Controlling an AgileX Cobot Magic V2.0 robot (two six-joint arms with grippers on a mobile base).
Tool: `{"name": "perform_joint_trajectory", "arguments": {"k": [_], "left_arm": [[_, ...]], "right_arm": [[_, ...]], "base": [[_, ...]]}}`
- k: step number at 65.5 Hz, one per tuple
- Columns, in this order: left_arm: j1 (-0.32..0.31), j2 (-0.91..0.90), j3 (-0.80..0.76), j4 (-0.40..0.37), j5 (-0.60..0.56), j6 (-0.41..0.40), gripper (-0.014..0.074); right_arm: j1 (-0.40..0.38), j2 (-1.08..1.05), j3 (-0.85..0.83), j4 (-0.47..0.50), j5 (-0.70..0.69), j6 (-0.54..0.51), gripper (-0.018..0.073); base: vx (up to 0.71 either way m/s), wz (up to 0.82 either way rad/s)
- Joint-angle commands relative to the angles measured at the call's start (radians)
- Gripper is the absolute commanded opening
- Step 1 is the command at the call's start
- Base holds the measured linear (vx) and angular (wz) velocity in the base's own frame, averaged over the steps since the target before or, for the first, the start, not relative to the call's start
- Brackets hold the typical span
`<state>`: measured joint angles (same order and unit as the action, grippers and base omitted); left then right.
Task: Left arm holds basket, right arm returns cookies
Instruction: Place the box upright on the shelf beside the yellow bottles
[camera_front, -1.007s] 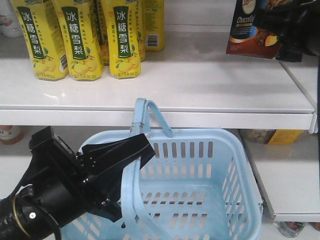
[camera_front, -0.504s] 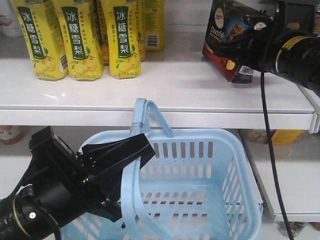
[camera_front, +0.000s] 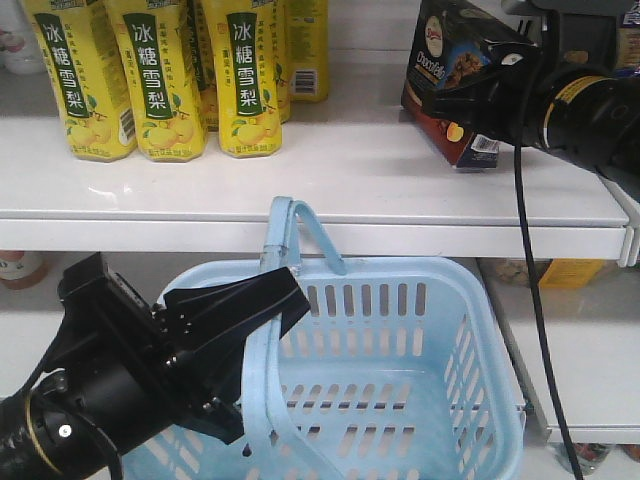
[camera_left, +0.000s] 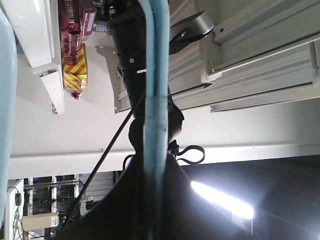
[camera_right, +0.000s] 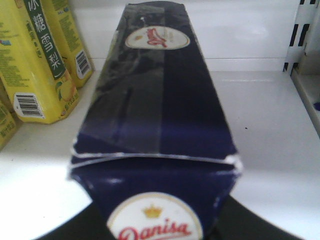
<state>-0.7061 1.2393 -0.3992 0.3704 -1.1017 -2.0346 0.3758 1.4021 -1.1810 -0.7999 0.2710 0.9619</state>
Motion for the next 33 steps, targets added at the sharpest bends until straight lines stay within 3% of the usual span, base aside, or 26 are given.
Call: {"name": "perform_joint_trajectory", "arguments": {"k": [1, 17, 33], "left_arm": [[0.0, -0.03, -0.031, -0.049, -0.112, 0.004, 0.0], [0.0, -0.03, -0.031, -0.049, -0.112, 0.004, 0.0], [0.0, -0.03, -0.031, -0.049, -0.112, 0.004, 0.0]], "right_arm": [[-0.005, -0.03, -0.028, -0.011, -0.046, -0.012, 0.0182], [-0.005, -0.063, -0.028, -0.007, -0.038, -0.012, 0.0433], [-0.005, -0.113, -0.028, -0.002, 0.001, -0.012, 0.0468]], "base": [[0.0, 0.0], [0.0, 0.0], [0.0, 0.0]]}}
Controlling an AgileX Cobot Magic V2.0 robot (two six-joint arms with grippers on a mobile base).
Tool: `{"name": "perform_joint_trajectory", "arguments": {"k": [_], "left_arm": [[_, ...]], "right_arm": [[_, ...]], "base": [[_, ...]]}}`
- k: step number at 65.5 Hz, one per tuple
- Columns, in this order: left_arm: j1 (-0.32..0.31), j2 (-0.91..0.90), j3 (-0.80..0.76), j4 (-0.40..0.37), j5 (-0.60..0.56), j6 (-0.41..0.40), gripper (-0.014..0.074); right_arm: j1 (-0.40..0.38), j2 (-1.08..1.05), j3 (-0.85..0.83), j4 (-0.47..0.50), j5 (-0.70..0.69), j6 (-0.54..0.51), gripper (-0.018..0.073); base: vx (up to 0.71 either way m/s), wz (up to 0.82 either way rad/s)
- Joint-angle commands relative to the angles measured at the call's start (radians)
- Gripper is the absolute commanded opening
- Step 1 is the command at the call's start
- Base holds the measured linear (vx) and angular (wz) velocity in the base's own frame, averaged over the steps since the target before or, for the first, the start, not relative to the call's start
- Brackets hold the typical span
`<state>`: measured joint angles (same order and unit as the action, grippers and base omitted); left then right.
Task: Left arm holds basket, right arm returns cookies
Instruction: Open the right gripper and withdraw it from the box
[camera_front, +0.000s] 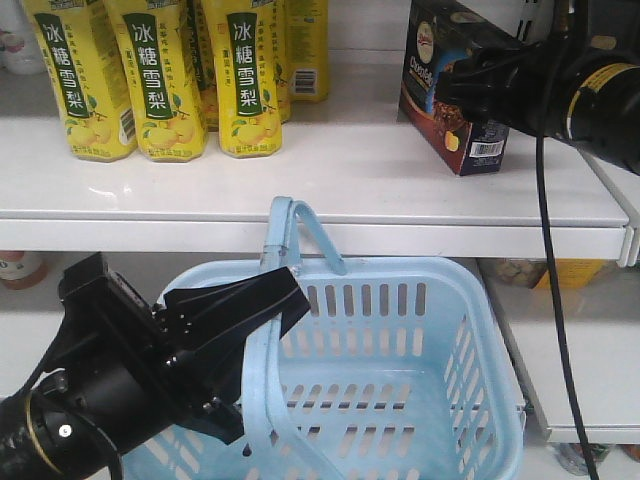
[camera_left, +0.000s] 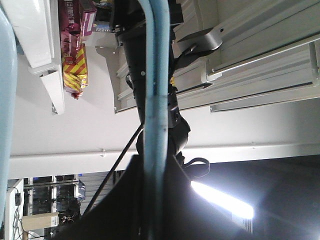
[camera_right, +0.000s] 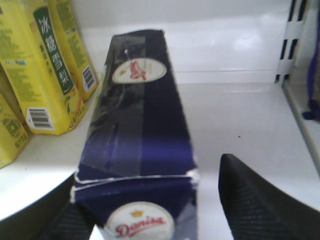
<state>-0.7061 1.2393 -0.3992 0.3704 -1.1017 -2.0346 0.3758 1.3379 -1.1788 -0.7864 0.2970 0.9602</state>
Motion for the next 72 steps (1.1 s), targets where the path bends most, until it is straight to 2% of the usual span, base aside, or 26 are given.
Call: {"name": "perform_joint_trajectory", "arguments": {"k": [1, 21, 37, 61, 72], "left_arm": [[0.0, -0.03, -0.031, -0.049, -0.112, 0.004, 0.0], [0.0, -0.03, -0.031, -0.049, -0.112, 0.004, 0.0], [0.0, -0.03, -0.031, -0.049, -0.112, 0.004, 0.0], [0.0, -0.03, -0.031, -0.049, -0.112, 0.004, 0.0], [0.0, -0.03, -0.031, -0.049, -0.112, 0.004, 0.0]], "right_arm": [[-0.005, -0.052, -0.03, -0.015, -0.024, -0.01, 0.0468], [-0.005, -0.16, -0.03, 0.037, 0.011, -0.01, 0.0434], [-0.005, -0.301, -0.03, 0.04, 0.121, -0.018, 0.0307], [-0.005, -0.504, -0.03, 0.044, 0.352, -0.221, 0.0001], [-0.005, -0.592, -0.03, 0.071, 0.411, -0.281, -0.0011]], "base": [[0.0, 0.0], [0.0, 0.0], [0.0, 0.0], [0.0, 0.0], [0.0, 0.0]]}}
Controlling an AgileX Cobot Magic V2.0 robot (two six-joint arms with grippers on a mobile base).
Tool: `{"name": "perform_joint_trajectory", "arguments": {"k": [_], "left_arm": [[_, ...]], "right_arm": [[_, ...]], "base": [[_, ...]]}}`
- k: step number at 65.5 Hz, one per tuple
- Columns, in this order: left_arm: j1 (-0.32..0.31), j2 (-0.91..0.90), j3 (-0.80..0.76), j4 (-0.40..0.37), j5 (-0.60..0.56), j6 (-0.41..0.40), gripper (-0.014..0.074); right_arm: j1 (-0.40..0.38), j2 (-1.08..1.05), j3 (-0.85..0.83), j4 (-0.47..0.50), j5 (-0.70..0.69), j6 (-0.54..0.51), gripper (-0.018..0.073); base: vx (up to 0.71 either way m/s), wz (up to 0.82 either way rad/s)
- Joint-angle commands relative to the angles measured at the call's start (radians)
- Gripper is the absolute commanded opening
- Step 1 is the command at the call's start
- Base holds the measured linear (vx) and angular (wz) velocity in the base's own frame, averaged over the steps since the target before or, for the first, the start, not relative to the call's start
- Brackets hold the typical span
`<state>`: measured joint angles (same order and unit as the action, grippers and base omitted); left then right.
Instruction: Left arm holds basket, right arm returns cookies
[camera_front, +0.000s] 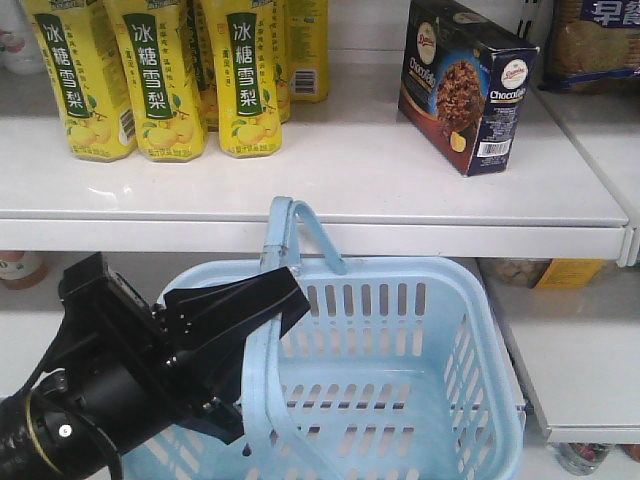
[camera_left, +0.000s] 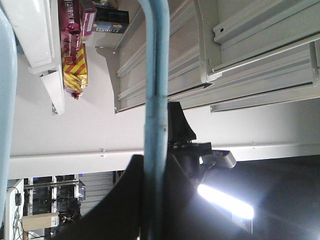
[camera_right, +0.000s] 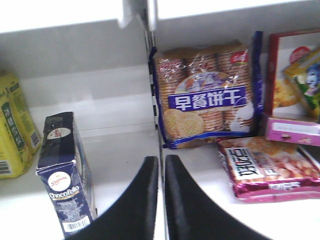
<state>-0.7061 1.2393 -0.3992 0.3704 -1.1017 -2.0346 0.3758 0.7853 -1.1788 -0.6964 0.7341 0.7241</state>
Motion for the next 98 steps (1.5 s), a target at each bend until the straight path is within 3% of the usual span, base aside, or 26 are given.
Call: {"name": "perform_joint_trajectory", "arguments": {"k": [1, 33, 62, 98], "left_arm": [[0.0, -0.03, -0.031, -0.049, -0.112, 0.004, 0.0], [0.0, -0.03, -0.031, -0.049, -0.112, 0.004, 0.0], [0.0, -0.03, -0.031, -0.049, -0.112, 0.004, 0.0], [0.0, -0.03, -0.031, -0.049, -0.112, 0.004, 0.0]], "right_arm": [[-0.005, -0.047, -0.029, -0.017, -0.021, -0.05, -0.0011], [-0.008, -0.421, 0.279, 0.05, -0.009, -0.145, -0.0003], [-0.008, -0.714, 0.573, 0.104, 0.013, -0.144, -0.0003], [-0.008, -0.767, 0.644, 0.123, 0.027, -0.144, -0.0003]], "base": [[0.0, 0.0], [0.0, 0.0], [0.0, 0.0], [0.0, 0.0]]}}
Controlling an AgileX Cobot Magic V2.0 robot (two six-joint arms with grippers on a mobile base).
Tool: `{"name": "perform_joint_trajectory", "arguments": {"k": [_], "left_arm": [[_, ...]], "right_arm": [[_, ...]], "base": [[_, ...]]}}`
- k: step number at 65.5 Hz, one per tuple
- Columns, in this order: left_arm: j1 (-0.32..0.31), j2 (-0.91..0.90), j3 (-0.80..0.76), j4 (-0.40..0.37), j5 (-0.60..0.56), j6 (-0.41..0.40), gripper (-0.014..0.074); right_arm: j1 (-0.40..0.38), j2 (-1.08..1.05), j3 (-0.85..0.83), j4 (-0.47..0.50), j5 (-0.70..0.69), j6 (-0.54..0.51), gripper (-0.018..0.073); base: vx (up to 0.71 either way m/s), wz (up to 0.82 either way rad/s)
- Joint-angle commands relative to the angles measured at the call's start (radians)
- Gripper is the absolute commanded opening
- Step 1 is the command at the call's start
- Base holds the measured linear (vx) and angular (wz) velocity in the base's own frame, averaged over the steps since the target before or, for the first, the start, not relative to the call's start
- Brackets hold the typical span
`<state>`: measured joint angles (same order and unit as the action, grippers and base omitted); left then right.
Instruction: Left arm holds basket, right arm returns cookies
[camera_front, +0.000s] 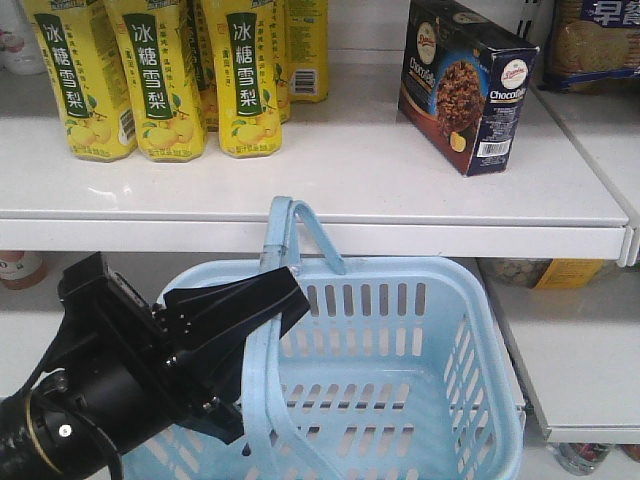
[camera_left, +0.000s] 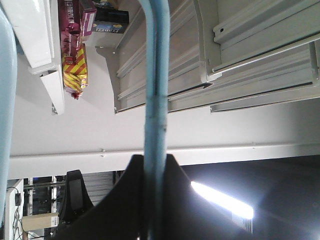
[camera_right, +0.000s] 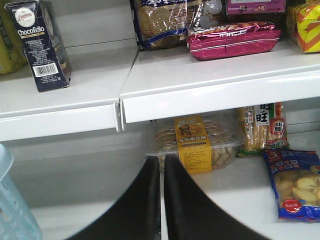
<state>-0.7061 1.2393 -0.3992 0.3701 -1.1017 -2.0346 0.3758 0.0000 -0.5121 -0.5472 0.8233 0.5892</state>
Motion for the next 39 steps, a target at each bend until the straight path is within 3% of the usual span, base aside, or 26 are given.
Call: {"name": "perform_joint_trajectory", "arguments": {"k": [1, 39], "left_arm": [[0.0, -0.03, -0.031, -0.049, -0.112, 0.004, 0.0], [0.002, -0.03, -0.031, -0.056, -0.11, 0.006, 0.0]], "right_arm": [[-0.008, 0.018, -0.023, -0.026, -0.062, -0.009, -0.0003], [-0.008, 0.018, -0.023, -0.026, -0.062, -0.009, -0.0003]], "base": [[0.0, 0.0], [0.0, 0.0]]}}
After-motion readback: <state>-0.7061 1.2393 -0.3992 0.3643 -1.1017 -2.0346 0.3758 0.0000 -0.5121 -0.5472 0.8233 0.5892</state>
